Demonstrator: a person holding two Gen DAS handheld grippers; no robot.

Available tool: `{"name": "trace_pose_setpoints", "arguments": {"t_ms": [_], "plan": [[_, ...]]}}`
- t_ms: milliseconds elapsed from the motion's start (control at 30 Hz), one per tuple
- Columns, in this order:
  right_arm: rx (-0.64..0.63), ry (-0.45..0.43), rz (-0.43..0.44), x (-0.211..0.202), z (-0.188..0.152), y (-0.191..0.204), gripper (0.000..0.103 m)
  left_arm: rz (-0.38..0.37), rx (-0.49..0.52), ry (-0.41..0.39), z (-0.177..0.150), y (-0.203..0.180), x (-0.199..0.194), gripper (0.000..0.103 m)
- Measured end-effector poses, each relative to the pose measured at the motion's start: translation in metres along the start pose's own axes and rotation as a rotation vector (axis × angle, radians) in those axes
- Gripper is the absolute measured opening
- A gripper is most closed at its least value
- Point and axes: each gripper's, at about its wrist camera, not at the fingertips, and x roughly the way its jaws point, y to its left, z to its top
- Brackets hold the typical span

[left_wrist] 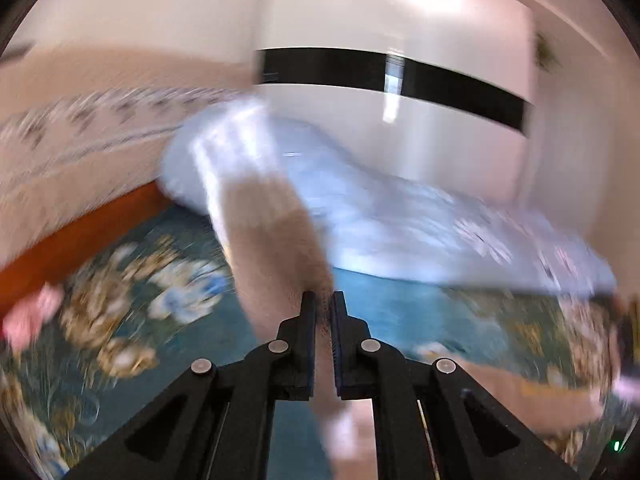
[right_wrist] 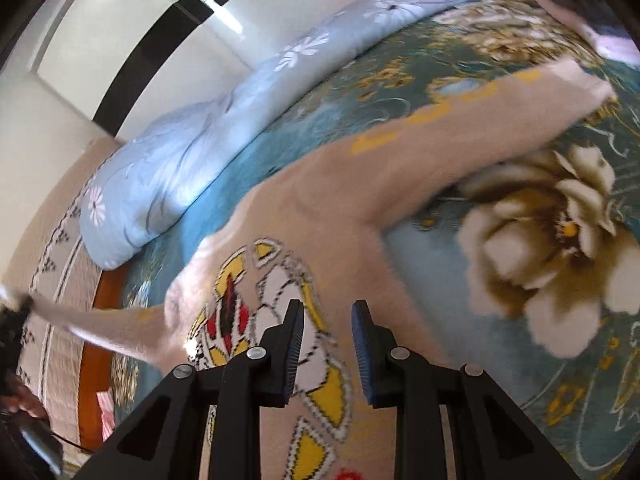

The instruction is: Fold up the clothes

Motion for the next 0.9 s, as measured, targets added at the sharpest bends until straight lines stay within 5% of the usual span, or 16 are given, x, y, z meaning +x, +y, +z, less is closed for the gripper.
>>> {"name": "trace_pose_setpoints", "arguments": {"t_ms": [500, 767, 900], "plan": [[0.127, -0.038, -0.015, -0.03, 0.023, -0.049, 0.029, -0.093, 0.298, 0.277, -0.116, -0.199, 0.086, 0.007], [0.142, -0.028, -0.003, -0.032, 0.027, -0.056, 0.029, -0.102, 0.373, 0.454, -0.169, -0.217, 0.112, 0.007], [0.15, -0.02, -0.007, -0.031, 0.027, -0.059, 0.029, -0.154, 0.257, 0.405, -0.157, -0.199, 0.099, 0.007]]}}
